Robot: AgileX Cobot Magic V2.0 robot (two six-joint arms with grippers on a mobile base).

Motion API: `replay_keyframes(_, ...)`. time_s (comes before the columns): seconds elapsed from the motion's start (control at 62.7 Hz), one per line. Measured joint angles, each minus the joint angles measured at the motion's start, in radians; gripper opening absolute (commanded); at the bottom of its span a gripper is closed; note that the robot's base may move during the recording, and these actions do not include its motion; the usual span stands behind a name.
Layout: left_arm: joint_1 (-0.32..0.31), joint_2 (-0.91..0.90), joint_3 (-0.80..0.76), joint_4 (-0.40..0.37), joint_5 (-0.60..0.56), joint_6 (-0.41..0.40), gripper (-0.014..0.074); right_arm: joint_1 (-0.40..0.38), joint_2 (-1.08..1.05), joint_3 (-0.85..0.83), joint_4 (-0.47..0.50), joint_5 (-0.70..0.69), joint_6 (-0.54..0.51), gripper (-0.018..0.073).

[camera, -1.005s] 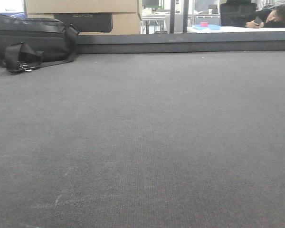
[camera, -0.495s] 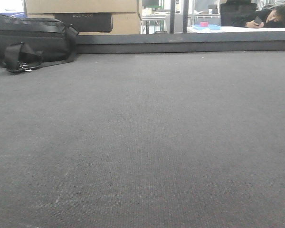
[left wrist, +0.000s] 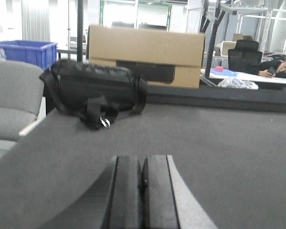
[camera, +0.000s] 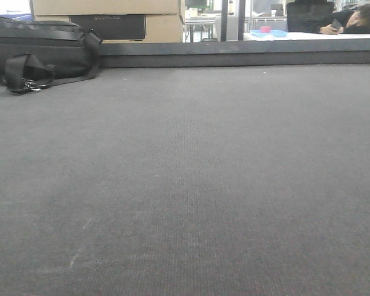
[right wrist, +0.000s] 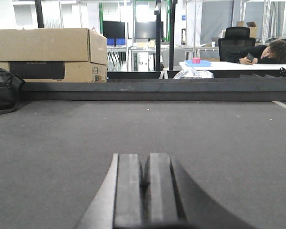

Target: Grab block from conveyor and place in blue bin

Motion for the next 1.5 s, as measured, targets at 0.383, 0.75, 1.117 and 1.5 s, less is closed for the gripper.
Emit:
replay_keyframes(0.383, 0.002, 0.427, -0.502, 0.047, 0.538, 0.0, -0.0111, 0.0, 0.322, -0.453, 0.0, 0.514, 0.008, -0.0162)
replay_keyframes(0.75, 0.002, 0.922, -0.774, 0.047, 0.78, 0.0, -0.0111, 0.0, 0.85, -0.743, -0.002, 0.891, 0.009, -0.0162)
replay_keyframes(1.117, 0.002, 1.12, -0.804, 0.047, 0.791, 0.0, -0.0111, 0.0, 1.198, -0.811, -0.023, 0.988, 0.009, -0.0162)
replay_keyframes(1.5, 0.002, 1.126, -0.804, 0.017, 0.813, 0.0, -0.0111, 0.0, 1.367, -0.811, -0.034, 0.944, 0.009, 0.0211)
